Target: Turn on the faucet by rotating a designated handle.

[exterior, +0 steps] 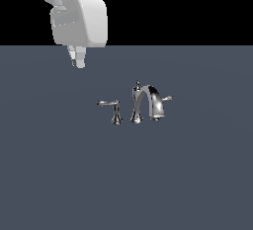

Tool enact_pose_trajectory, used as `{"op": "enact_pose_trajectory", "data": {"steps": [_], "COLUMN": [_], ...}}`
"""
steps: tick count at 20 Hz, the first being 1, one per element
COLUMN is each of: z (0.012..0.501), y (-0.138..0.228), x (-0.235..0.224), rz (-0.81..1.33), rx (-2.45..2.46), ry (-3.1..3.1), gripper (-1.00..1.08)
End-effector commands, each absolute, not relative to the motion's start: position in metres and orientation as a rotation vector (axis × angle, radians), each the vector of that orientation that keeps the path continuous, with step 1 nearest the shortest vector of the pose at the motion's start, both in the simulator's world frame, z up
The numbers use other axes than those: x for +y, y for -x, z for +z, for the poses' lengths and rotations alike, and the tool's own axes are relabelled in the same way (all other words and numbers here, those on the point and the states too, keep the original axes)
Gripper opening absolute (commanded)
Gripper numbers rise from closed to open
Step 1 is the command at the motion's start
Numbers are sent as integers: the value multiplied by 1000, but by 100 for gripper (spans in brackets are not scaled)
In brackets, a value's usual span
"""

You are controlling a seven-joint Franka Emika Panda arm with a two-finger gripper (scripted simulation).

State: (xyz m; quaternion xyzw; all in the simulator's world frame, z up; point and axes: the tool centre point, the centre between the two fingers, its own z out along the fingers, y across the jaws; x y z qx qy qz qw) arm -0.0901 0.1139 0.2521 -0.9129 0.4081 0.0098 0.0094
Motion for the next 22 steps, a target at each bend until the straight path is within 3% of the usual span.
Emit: {"op": "enact_pose_trajectory", "data": {"steps": [1, 22], "z": [239, 127], "y": [78, -26], "x": [116, 103], "rz": [28, 4], "rx": [1343, 1894], "ry": [2819, 2504], "gripper": [-100, -100]}}
